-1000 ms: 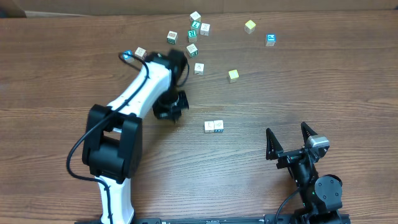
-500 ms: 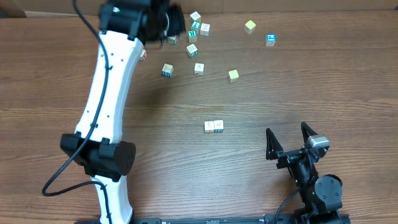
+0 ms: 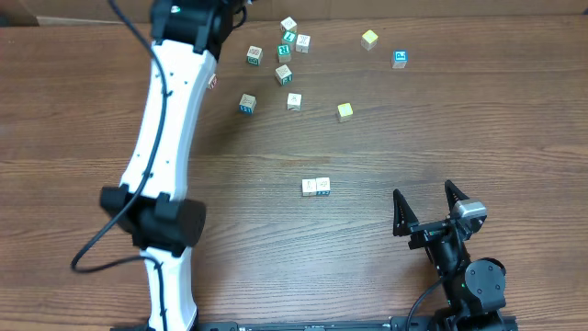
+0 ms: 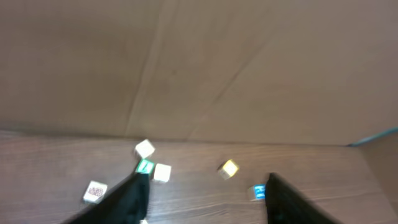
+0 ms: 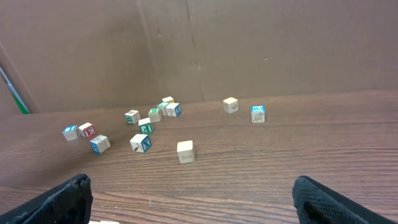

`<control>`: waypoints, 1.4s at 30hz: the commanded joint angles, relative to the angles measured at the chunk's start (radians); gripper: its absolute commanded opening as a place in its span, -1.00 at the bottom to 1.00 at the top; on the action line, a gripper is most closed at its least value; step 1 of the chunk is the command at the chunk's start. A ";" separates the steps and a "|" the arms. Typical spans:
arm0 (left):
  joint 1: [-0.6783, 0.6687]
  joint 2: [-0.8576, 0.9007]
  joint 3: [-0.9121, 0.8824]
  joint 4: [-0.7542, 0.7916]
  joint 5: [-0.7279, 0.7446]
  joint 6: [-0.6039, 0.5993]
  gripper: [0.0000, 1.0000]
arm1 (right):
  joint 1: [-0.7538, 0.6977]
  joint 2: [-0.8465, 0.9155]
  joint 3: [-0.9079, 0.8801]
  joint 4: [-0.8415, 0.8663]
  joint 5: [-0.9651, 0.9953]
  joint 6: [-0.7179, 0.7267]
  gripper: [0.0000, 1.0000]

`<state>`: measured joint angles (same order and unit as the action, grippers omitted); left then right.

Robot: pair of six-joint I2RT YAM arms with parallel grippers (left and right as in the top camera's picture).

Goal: Form a horizontal line
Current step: 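Raise the left arm and move its gripper over the far block cluster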

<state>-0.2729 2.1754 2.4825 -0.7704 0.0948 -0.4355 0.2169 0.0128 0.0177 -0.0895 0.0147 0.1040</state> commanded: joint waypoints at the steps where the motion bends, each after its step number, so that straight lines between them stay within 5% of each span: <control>1: -0.005 0.130 0.005 -0.011 -0.024 0.013 0.40 | 0.005 -0.010 -0.010 0.007 0.002 -0.004 1.00; 13: -0.057 0.379 0.005 -0.050 -0.035 0.000 0.69 | 0.005 -0.010 -0.010 0.007 0.002 -0.004 1.00; 21: -0.101 0.441 0.005 -0.093 -0.232 -0.018 0.35 | 0.005 -0.010 -0.010 0.007 0.002 -0.004 1.00; 25: -0.114 0.467 0.005 -0.108 -0.299 -0.018 0.34 | 0.005 -0.010 -0.010 0.007 0.002 -0.004 1.00; 42: -0.114 0.487 -0.012 -0.118 -0.367 -0.018 -0.17 | 0.005 -0.010 -0.010 0.007 0.002 -0.004 1.00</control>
<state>-0.3885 2.6408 2.4802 -0.8909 -0.2459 -0.4480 0.2169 0.0128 0.0177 -0.0891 0.0151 0.1040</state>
